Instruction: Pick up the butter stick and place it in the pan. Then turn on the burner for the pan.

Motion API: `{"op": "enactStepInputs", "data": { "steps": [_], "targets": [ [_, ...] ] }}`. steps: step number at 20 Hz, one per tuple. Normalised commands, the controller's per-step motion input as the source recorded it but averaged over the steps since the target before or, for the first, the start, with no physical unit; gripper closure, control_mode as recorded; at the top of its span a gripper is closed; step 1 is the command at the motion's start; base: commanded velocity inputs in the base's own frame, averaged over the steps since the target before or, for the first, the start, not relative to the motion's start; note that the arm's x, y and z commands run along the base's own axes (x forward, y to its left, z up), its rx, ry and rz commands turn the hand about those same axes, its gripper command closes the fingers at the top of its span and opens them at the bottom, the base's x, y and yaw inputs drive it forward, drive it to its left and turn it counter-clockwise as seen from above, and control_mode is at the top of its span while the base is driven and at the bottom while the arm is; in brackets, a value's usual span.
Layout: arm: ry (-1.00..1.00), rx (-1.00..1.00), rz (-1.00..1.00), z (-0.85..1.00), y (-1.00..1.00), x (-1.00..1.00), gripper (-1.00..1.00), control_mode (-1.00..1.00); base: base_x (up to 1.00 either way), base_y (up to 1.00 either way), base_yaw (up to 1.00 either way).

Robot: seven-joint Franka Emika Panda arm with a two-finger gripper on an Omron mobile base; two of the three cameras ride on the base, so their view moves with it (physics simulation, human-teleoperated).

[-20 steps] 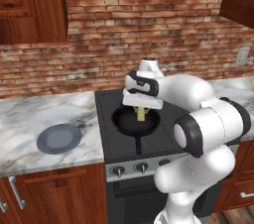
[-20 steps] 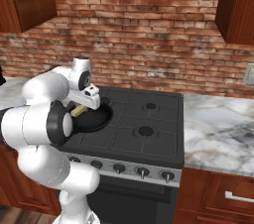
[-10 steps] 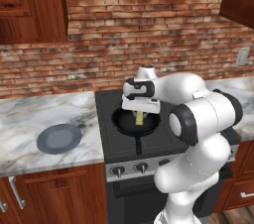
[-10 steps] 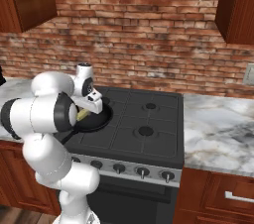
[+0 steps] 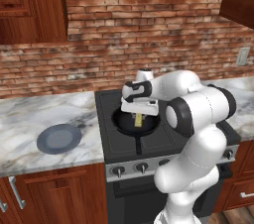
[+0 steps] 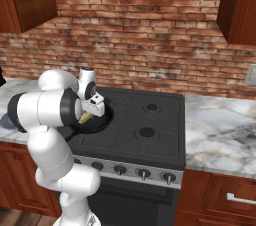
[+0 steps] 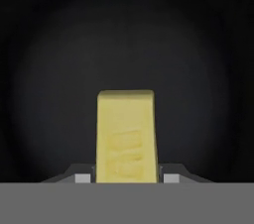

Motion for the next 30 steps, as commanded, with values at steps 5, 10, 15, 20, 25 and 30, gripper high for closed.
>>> {"op": "enactStepInputs", "data": {
  "steps": [5,10,15,20,25,30],
  "targets": [
    [0.01,0.00,0.00,-0.15,0.00,0.01,1.00,-1.00,0.00,0.00,0.00],
    [0.01,0.00,0.00,-0.10,0.00,0.00,1.00,-1.00,0.00,0.00,0.00],
    [0.00,0.00,0.00,-0.02,0.00,0.00,-1.00,-1.00,0.00,0.00,0.00],
    [0.00,0.00,0.00,0.00,0.00,0.00,-1.00,-1.00,0.00,0.00,0.00],
    [0.00,0.00,0.00,0.00,0.00,0.02,-1.00,-1.00,0.00,0.00,0.00],
    [-0.04,0.00,0.00,0.24,0.00,0.00,-1.00,-1.00,0.00,0.00,0.00]
  ]
}}
